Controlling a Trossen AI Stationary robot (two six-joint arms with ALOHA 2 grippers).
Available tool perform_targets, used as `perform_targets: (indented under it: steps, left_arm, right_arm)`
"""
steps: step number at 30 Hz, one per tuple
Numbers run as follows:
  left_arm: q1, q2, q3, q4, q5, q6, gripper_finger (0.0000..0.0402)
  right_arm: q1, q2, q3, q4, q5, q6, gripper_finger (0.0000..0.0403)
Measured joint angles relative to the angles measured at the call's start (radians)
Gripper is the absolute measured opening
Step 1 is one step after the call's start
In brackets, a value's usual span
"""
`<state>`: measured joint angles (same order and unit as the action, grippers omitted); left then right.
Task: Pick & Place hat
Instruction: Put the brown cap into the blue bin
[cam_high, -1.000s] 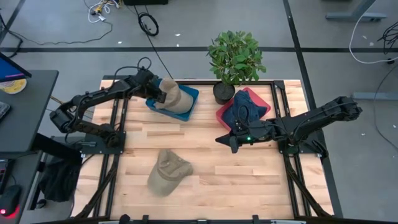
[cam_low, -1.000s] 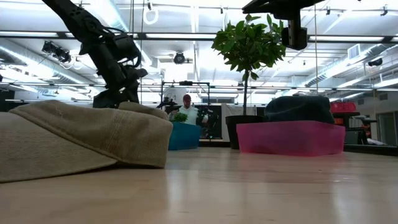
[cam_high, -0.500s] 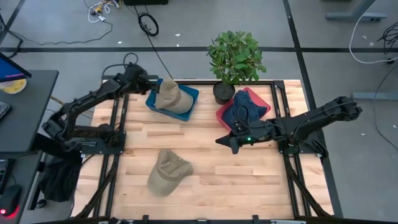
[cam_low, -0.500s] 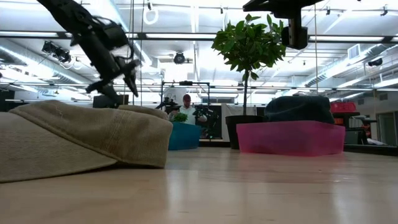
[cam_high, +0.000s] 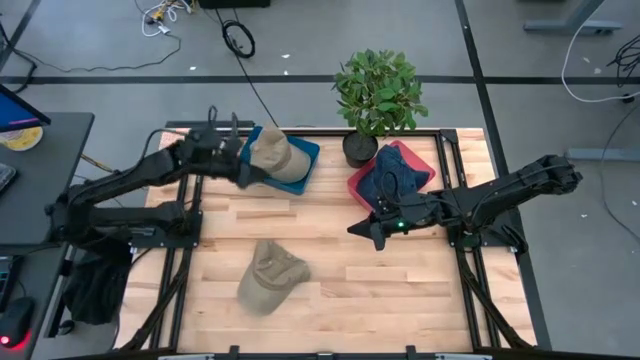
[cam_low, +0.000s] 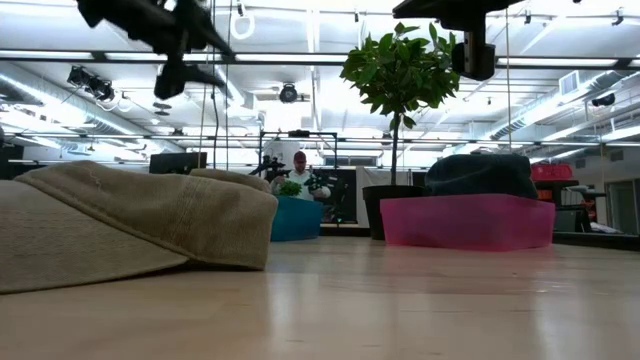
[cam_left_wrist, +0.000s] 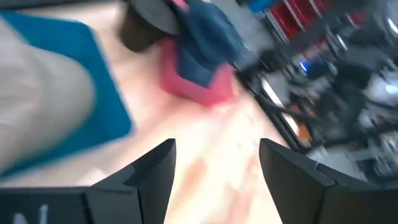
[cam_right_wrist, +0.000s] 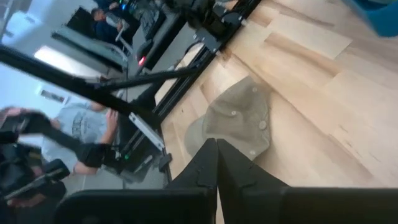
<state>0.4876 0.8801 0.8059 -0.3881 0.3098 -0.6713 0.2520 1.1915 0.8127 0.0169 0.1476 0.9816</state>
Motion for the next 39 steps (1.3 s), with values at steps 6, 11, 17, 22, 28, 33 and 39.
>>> perform_targets:
  steps: [6,11,17,22,28,33,39]
  left_arm:
    - [-0.268,-0.003,0.0,0.015,-0.117,-0.105,0.0233]
    - [-0.473,0.02,0.0,0.007,-0.179,-0.276,0.0233]
    - [-0.698,0.056,0.001,0.025,-0.345,-0.492,0.0233]
    - [-0.871,0.105,0.001,0.031,-0.437,-0.658,0.0233]
    - [-1.058,0.183,0.0,0.038,-0.525,-0.848,0.0233]
    - [-1.166,0.237,0.0,0.053,-0.556,-0.896,0.0233]
    - [-1.235,0.25,0.0,0.044,-0.556,-0.865,0.0233]
  right_arm:
    - [0.0,0.022,0.0,-0.034,-0.075,-0.051,0.0047]
    - [0.0,0.07,0.0,-0.042,-0.089,-0.057,0.0116]
    - [0.0,0.137,0.0,-0.023,-0.103,-0.048,0.0201]
    - [0.0,0.199,0.0,0.038,-0.16,-0.048,0.0249]
    - [-0.002,0.285,0.001,0.174,-0.199,0.043,0.0275]
    - [-0.006,0.393,0.0,0.277,-0.238,0.125,0.0282]
    - [-0.025,0.552,0.025,0.418,-0.245,0.277,0.0284]
